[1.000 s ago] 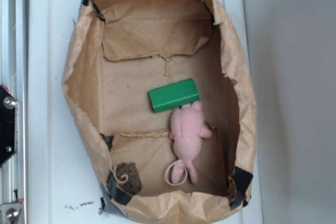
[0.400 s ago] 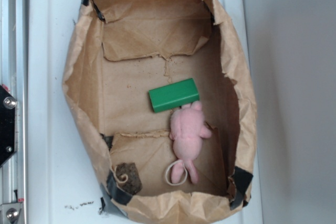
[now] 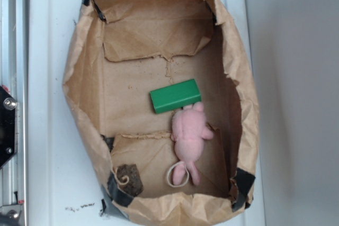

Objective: Grab the green block.

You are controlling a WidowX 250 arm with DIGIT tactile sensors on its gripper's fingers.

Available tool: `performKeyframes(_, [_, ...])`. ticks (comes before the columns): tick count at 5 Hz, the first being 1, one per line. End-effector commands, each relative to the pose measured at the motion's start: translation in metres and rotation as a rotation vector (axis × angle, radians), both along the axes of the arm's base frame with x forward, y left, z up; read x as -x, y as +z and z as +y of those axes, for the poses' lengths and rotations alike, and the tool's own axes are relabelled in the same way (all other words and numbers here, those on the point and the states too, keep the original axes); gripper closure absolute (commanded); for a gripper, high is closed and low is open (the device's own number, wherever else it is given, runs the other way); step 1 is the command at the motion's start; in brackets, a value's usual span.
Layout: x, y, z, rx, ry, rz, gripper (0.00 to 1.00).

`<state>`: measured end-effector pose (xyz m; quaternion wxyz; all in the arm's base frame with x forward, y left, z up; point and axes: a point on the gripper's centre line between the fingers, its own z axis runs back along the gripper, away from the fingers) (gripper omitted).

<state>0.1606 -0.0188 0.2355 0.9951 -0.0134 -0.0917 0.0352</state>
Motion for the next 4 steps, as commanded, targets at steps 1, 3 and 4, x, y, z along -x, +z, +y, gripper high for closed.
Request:
performKeyframes(1, [-0.039, 0.018, 0.012, 0.019, 0.053, -0.068, 0.00])
performKeyframes(3, [-0.089, -0.012, 0.021, -0.007, 0.025, -0.127, 0.00])
performKeyframes(4, [-0.109, -0.032, 0.023, -0.009, -0.039, -0.131, 0.00])
